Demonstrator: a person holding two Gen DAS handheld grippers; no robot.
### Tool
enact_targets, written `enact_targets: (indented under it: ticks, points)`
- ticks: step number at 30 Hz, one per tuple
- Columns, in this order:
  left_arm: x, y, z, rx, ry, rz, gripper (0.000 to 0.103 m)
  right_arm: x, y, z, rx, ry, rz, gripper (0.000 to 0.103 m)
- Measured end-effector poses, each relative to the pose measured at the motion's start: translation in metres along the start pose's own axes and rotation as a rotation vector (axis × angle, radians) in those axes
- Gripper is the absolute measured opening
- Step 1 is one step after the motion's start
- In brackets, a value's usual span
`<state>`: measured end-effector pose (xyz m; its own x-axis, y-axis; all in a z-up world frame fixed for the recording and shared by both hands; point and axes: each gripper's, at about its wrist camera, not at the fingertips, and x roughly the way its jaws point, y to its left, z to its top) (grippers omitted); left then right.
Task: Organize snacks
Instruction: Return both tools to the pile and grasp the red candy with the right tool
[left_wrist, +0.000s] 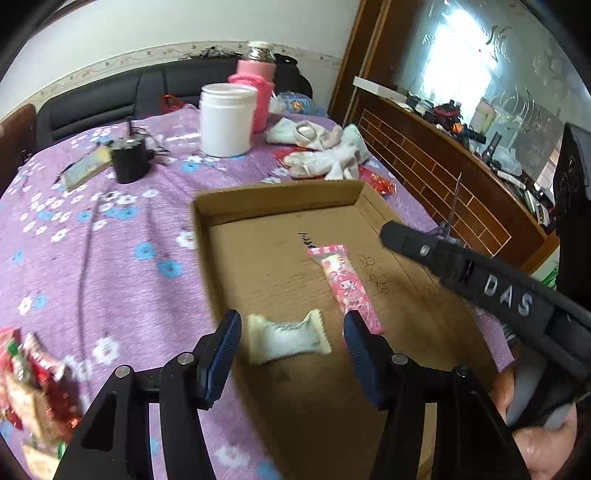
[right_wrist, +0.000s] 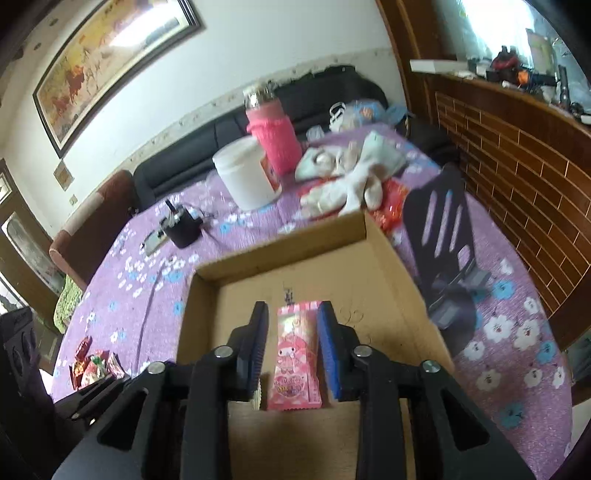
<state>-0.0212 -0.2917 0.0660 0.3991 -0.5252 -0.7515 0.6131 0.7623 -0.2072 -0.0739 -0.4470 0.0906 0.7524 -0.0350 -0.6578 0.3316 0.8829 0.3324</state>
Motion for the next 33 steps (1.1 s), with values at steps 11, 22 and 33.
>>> enact_targets:
  ticks: [11, 22, 33]
  points:
    - [-0.084, 0.066, -0.061, -0.038, -0.050, 0.041, 0.061, -0.026, 0.048, -0.010, -0.129, -0.037, 0.065, 0.033]
    - [-0.142, 0.179, -0.129, -0.168, -0.104, 0.217, 0.068, -0.009, 0.149, -0.082, -0.296, 0.250, 0.302, 0.040]
    - [-0.144, 0.213, -0.150, -0.223, -0.076, 0.202, 0.068, 0.034, 0.209, -0.141, -0.502, 0.380, 0.253, 0.043]
